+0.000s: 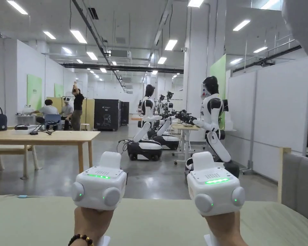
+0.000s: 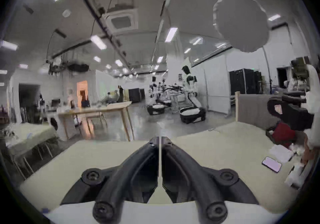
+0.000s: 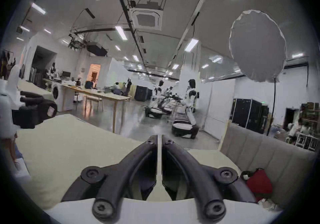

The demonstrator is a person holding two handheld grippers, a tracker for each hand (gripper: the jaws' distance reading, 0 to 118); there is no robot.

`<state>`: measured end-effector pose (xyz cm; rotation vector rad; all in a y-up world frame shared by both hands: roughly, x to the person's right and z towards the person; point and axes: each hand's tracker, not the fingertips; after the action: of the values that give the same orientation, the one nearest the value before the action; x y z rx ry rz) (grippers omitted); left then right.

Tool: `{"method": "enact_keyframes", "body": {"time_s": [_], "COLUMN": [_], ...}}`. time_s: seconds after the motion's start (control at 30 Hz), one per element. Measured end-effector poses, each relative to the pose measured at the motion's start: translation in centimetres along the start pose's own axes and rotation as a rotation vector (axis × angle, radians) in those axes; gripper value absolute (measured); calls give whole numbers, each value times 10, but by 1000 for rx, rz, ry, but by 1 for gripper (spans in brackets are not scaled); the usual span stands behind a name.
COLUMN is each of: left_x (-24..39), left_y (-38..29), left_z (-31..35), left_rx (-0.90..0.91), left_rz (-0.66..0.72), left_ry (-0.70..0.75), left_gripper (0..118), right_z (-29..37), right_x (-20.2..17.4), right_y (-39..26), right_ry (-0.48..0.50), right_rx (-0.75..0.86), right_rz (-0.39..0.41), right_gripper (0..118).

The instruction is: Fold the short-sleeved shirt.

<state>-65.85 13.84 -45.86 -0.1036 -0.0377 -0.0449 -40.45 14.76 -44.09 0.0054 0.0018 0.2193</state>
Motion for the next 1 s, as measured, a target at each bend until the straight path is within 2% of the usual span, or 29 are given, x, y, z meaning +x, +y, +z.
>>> {"method": "enact_keyframes", "body": {"time_s": [0.07, 0.2, 0.27, 0.33, 0.4, 0.43, 0.47, 0.5, 0.53, 0.57, 0.63, 0.77, 0.9, 1.0], "left_x": [-5, -5, -1, 1, 4, 5, 4, 3, 3, 3, -1, -7, -12, -13], "left_y": [0, 2, 3, 2, -1, -3, -3, -6, -7, -7, -6, -4, -1, 1], "left_z": [0, 1, 4, 6, 6, 5, 2, 2, 6, 7, 6, 6, 10, 12], "left_rx": [23, 19, 28, 20, 12, 5, -12, -43, -4, 2, -14, -35, -25, -22], "left_rz": [83, 18, 10, 16, 6, 1, -1, 11, 13, 27, 37, 48, 52, 33], "left_ry": [-30, 7, 11, -2, -6, -4, -7, -4, -7, 3, 15, 18, 10, 6], "left_gripper": [0, 0, 0, 13, 32, 32, 71, 114, 118, 118, 118, 118, 118, 118], "right_z": [2, -3, 0, 0, 4, 4, 4, 3, -1, 1, -2, -2, 4, 19], "right_x": [3, 7, 9, 9, 8, 7, 6, 5, 5, 6, 6, 6, 11, 11], "right_y": [0, -1, 1, 1, 0, 0, 0, 0, -2, -5, -4, 2, 10, 16], "right_ry": [16, -3, -1, 11, 21, 28, 31, 43, 50, 56, 41, -48, -22, -3], "right_rx": [9, -4, -4, -19, -17, -17, -22, -39, -45, -30, -16, -65, -73, -47], "right_rz": [-57, -32, -56, -81, -106, -118, -116, -117, -121, -136, -131, -102, -162, -164], "right_gripper": [5, 5, 5, 9, 22, 22, 44, 88, 113, 118, 118, 118, 118, 118]}}
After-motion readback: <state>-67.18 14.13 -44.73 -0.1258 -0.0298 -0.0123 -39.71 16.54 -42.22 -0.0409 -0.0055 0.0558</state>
